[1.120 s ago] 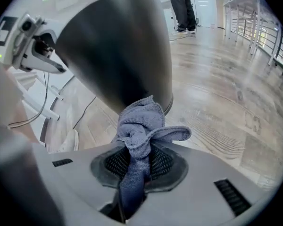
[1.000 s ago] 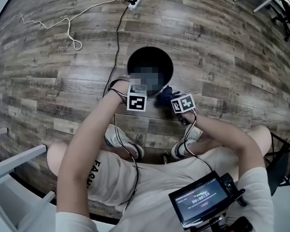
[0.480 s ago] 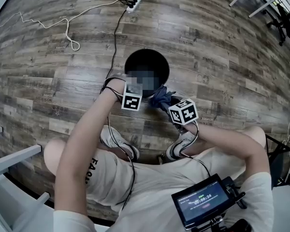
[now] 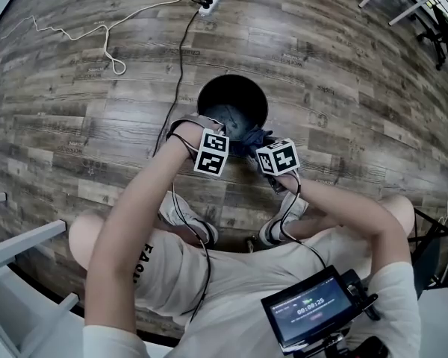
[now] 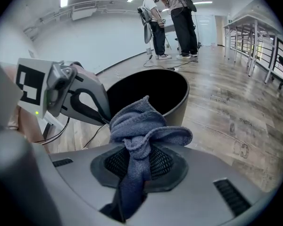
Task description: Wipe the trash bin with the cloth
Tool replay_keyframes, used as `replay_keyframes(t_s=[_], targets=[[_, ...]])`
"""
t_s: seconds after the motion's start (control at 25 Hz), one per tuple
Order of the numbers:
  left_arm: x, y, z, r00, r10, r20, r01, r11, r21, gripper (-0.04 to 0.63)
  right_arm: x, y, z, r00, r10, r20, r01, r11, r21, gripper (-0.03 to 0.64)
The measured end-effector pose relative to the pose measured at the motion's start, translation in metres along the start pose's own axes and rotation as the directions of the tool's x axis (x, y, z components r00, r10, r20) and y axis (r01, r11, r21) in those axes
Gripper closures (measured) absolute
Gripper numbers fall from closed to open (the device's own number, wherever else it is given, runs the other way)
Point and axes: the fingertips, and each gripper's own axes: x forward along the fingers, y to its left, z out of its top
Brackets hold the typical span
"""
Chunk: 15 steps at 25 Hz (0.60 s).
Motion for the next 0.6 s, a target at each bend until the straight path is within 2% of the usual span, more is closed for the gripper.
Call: replay_keyframes(t_s=[0.4, 0.6], targets=[[0.000, 0.000, 0.004, 0.999, -0.023, 0.022, 0.023, 1.000, 0.005, 0.557, 0.043, -0.018, -0.023, 0.998, -0.036, -0.061, 0.035, 0.999, -0.010, 0.535], [0.001, 0.001, 0.006, 0.999, -0.024, 0.030, 0.024, 1.000, -0.001, 0.557, 0.074, -0.033, -0.043, 0.994, -0.066, -0.089, 0.070, 0.997, 0.039, 0.535]])
